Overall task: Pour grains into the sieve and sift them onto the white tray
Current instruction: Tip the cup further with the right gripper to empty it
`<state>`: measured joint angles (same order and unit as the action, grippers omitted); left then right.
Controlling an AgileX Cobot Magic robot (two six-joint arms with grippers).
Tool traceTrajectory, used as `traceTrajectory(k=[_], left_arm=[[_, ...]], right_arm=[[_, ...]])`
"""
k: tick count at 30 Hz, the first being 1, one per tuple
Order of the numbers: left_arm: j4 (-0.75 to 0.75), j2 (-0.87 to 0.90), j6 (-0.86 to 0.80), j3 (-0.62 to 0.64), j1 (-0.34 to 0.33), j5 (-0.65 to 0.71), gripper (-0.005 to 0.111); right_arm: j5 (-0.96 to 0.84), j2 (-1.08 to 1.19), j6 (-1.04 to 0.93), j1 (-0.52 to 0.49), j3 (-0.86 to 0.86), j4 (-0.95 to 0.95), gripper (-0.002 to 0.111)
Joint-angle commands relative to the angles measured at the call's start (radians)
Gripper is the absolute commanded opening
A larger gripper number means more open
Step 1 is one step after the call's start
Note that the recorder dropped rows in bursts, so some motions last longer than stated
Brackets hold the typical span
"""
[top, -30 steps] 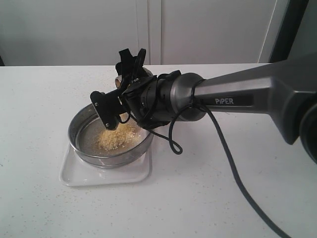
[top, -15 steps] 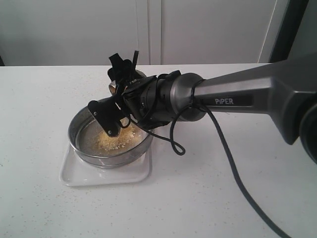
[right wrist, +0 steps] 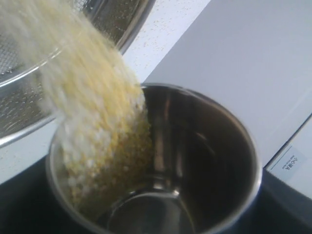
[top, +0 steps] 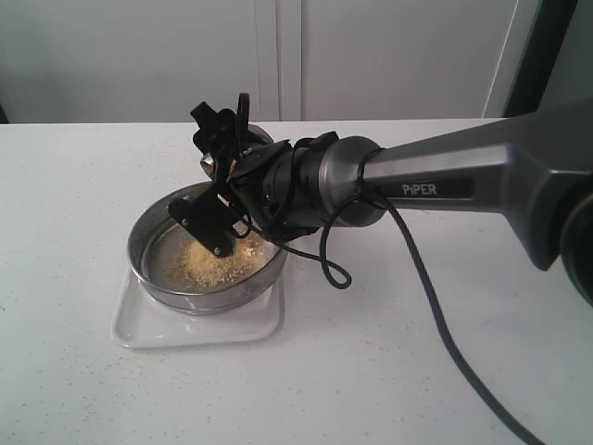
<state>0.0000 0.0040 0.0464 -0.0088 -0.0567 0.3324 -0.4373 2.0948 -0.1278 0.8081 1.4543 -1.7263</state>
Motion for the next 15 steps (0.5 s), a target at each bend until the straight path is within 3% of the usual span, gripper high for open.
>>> traceTrajectory(k=[1, 15], left_arm=[[-0.006, -0.004, 0.000, 0.009, 0.000, 0.008, 0.000], [-0.006, -0.004, 0.000, 0.009, 0.000, 0.008, 0.000]], right_arm=[[-0.006, -0.008, -0.056, -0.001, 0.012, -0.018, 0.000], [0.000, -0.008, -0.160, -0.001, 0.010, -0.018, 0.000]])
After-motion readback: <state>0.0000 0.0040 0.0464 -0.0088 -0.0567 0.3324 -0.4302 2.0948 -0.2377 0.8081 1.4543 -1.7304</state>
